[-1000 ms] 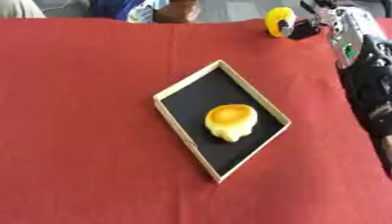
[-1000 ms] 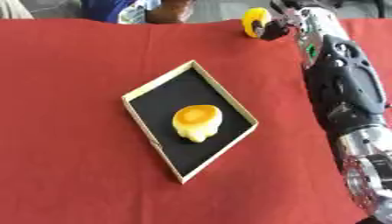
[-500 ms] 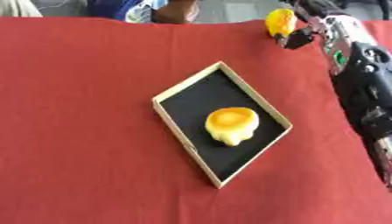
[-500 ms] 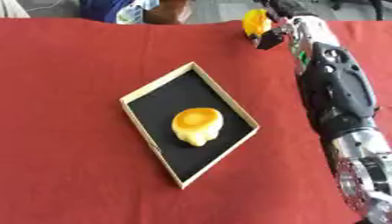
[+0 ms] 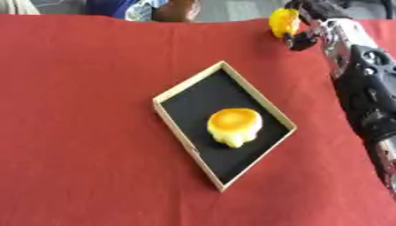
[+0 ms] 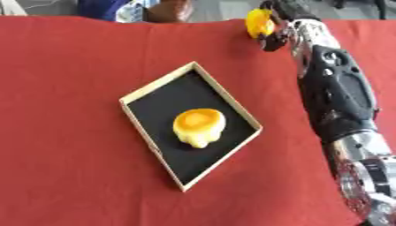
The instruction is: Pick up objects on the table and place them in the box.
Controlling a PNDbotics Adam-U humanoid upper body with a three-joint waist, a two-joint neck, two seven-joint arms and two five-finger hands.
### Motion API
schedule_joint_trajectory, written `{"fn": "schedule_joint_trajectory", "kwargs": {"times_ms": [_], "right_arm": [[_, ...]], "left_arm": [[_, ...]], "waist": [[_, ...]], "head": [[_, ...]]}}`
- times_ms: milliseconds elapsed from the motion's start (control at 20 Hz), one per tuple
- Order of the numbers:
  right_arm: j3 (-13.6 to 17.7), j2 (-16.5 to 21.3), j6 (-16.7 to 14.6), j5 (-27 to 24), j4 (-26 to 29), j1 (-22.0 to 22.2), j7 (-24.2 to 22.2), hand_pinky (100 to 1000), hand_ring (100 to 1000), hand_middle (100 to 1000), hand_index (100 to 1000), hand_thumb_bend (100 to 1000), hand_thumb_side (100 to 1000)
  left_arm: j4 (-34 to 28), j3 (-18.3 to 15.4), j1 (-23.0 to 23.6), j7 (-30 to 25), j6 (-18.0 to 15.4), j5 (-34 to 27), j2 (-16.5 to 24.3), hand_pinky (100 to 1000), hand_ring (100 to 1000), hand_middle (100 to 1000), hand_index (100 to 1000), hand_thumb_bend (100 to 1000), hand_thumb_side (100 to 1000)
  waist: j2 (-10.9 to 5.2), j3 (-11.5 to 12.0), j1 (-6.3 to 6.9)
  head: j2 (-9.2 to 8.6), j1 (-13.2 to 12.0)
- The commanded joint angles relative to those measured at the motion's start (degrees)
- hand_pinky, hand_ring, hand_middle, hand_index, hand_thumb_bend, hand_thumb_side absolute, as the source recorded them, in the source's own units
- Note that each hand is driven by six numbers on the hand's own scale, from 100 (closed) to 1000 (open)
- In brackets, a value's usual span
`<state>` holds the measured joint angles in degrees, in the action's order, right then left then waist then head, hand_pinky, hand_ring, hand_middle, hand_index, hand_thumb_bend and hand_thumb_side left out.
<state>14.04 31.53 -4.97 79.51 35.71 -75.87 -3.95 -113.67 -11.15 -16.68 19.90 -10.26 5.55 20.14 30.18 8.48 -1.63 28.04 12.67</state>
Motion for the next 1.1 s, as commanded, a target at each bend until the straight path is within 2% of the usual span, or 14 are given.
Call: {"fn": "schedule_joint_trajectory", "kwargs": {"times_ms": [50,250,400,650,700,750,800,950,1100], "right_arm": [[-0.2,1.6,0.9,0.4,0.1,-1.0,2.1,798,809,594,775,100,100],[-0.7,1.2,0.3,0.2,-0.6,-0.8,4.7,783,767,476,691,100,100],[-1.0,0.8,-0.8,-1.7,-1.0,-0.5,6.7,772,748,424,623,100,100],[-1.8,1.0,-3.2,-4.7,1.6,-0.7,9.9,765,727,402,598,100,100],[-2.2,1.2,-4.5,-5.7,2.8,-0.7,10.3,764,723,402,597,100,100],[-2.6,1.5,-5.9,-6.9,4.3,-0.6,10.6,762,717,401,597,100,282],[-3.3,2.0,-7.6,-8.4,6.0,-0.4,10.9,760,712,402,596,100,100],[-6.9,4.2,-13.9,-14.5,12.3,1.2,10.8,760,702,406,597,100,100],[-11.6,6.5,-19.9,-24.6,19.9,4.1,8.7,761,702,404,596,100,100]], "left_arm": [[-0.9,-0.1,-0.4,-0.2,0.0,-0.3,0.9,881,843,658,784,100,682],[-0.9,-0.1,-0.4,-0.3,0.1,-0.4,0.8,881,843,657,783,100,683],[-0.9,-0.2,-0.3,-0.3,0.2,-0.5,0.6,881,842,658,783,100,683],[-0.9,-0.2,0.0,-0.3,0.3,-0.5,0.5,880,841,658,783,100,683],[-0.9,-0.2,0.1,-0.2,0.3,-0.5,0.5,880,842,658,783,100,682],[-0.9,-0.2,0.2,-0.2,0.3,-0.4,0.5,880,842,658,784,100,718],[-0.9,-0.3,0.3,-0.2,0.3,-0.4,0.6,879,842,659,784,100,681],[-0.9,-0.4,0.6,0.0,0.3,-0.2,1.0,878,842,660,784,100,678],[-0.9,-0.4,0.7,0.3,0.2,0.0,1.3,878,842,661,785,100,676]], "waist": [[-1.31,0.0,0.12],[-1.33,0.0,0.06],[-1.42,0.0,0.07],[-2.13,-0.5,0.28],[-2.41,-0.7,0.37],[-2.69,-0.9,0.45],[-3.02,-1.2,0.54],[-4.04,-1.9,0.72],[-5.08,-2.4,0.89]], "head": [[-0.86,0.4],[-0.86,0.7],[-0.69,0.7],[0.31,0.3],[0.66,0.0],[1.00,-0.2],[1.33,-0.5],[2.29,-1.4],[3.41,-2.3]]}}
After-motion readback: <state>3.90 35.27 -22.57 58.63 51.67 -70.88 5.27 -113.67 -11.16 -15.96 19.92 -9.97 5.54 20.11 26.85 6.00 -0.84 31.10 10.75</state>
